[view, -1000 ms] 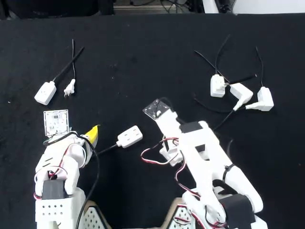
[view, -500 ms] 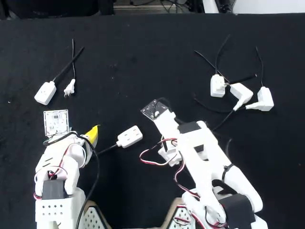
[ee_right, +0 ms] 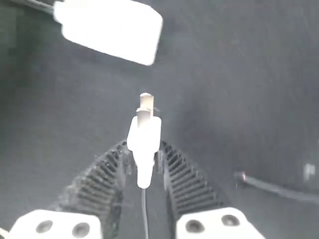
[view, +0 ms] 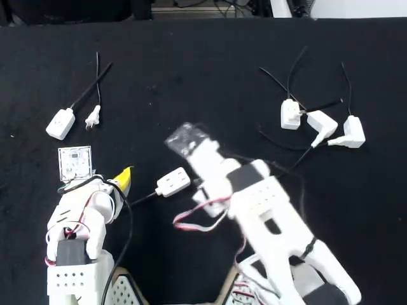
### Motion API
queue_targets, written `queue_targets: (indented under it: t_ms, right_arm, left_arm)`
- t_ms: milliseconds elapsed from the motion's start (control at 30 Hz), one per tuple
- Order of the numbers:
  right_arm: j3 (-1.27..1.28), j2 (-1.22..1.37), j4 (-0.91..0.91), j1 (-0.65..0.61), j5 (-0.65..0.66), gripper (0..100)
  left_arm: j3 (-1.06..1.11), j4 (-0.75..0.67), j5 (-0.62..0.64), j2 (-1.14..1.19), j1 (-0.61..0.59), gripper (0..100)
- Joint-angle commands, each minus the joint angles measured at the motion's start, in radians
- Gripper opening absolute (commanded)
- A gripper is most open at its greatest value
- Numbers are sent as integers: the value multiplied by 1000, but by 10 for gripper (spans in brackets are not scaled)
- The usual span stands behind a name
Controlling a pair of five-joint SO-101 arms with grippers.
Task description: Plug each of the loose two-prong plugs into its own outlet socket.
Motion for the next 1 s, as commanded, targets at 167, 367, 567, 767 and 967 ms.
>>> queue_targets:
  t_ms: [167,367,567,767,967]
  right_arm:
    - [-7,110,-264,-213,-130,11]
    - [-74,303,-361,-321,-210,11]
    - [-170,377,-367,-321,-285,11]
    - [-168,323,-364,-322,-316,11]
    - [-119,199,-365,-322,-325,11]
  left_arm:
    - [-24,-14,9,-6,2,271]
    - [-25,-17,11,-6,4,271]
    - [-21,-17,11,-8,82,271]
    - [-15,-18,9,-8,99,271]
    - [-5,-18,8,-8,101,271]
